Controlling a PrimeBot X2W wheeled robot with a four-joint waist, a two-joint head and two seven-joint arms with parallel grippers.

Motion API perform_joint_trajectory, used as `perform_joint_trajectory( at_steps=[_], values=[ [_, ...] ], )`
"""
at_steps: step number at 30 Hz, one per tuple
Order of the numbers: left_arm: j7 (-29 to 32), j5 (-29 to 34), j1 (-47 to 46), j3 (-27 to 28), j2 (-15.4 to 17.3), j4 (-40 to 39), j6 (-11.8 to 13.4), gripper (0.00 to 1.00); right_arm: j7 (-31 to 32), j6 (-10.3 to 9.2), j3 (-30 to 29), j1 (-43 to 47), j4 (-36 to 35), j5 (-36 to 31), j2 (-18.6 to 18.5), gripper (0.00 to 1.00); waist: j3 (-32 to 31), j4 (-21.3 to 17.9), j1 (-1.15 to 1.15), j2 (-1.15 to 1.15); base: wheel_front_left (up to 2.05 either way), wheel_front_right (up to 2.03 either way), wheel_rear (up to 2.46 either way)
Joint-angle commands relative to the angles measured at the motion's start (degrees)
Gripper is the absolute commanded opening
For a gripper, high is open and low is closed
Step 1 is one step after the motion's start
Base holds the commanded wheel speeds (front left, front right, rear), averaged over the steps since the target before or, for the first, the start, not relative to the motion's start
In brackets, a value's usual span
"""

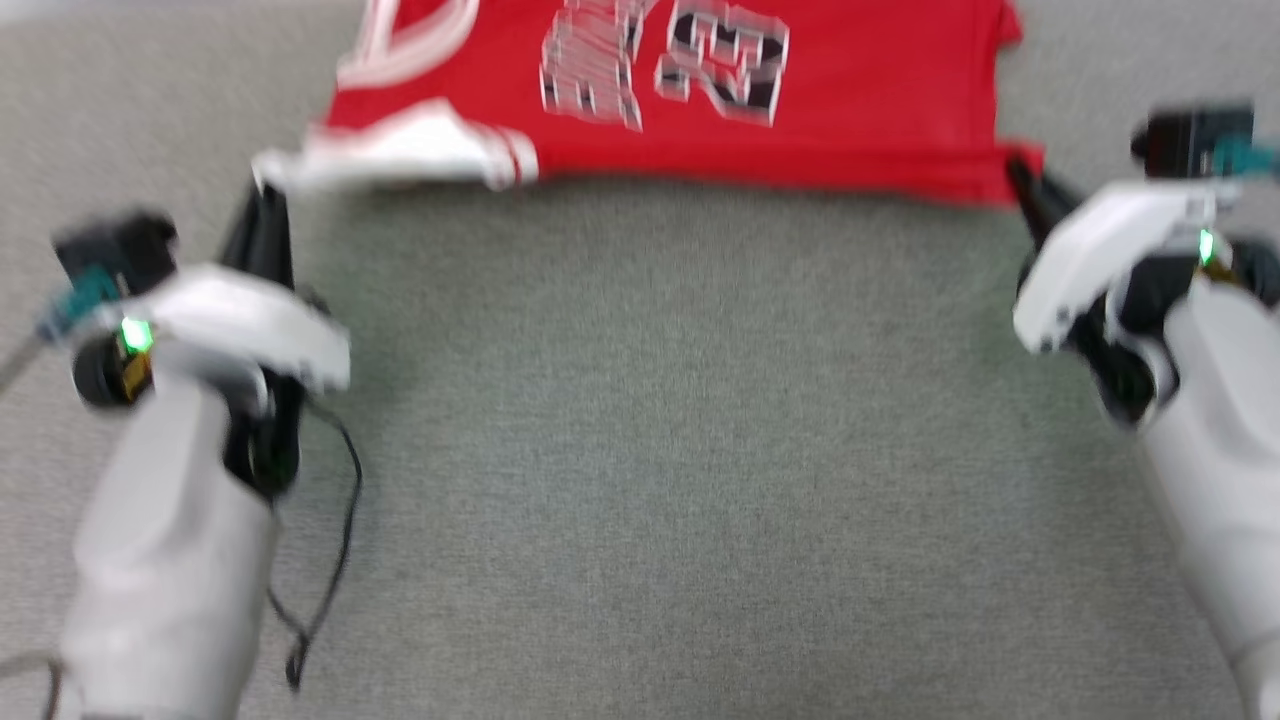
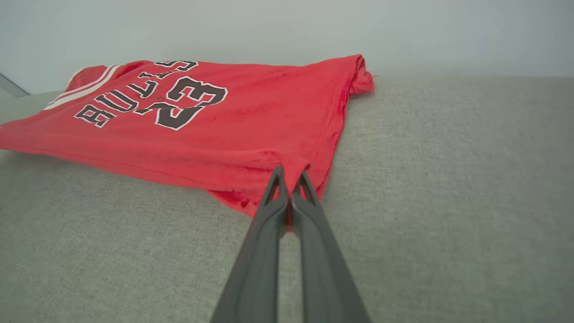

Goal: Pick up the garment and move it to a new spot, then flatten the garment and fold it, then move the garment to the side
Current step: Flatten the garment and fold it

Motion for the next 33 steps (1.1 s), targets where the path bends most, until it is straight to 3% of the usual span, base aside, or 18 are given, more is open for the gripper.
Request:
perform_joint_trajectory(
  at_steps=[1,10,16,28,33],
  values=[
    [-0.4,0.2,4.8,0.6,-0.3,-1.1,0.1,0.0,-0.1,-0.06,0.5,4.3,-0.9,1.9,-1.2,0.0,-8.2,0.8,0.0,0.0,0.0,0.0,0.0],
    [1.3,-0.6,28.3,1.5,1.3,-10.0,3.9,0.0,0.8,-0.07,1.7,25.1,-9.8,7.8,-5.6,0.0,-19.0,0.7,0.0,0.0,0.0,0.0,0.0],
    [6.9,-1.6,42.5,2.1,3.0,-23.2,9.6,0.0,3.2,-0.07,-1.6,38.5,-18.7,8.6,-7.0,0.0,-22.6,0.7,0.0,0.0,0.0,0.0,0.0],
    [18.4,-2.9,62.2,4.7,6.7,-51.6,21.4,0.0,18.4,-0.08,-18.5,63.0,-42.2,2.2,-1.5,0.0,-23.5,1.3,0.0,0.0,0.0,0.0,0.0],
    [21.9,-2.7,64.5,4.8,8.0,-58.8,23.9,0.0,25.5,-0.08,-24.5,67.2,-51.5,-2.0,2.5,0.0,-23.4,1.3,0.0,0.0,0.0,0.0,0.0]
  ],
)
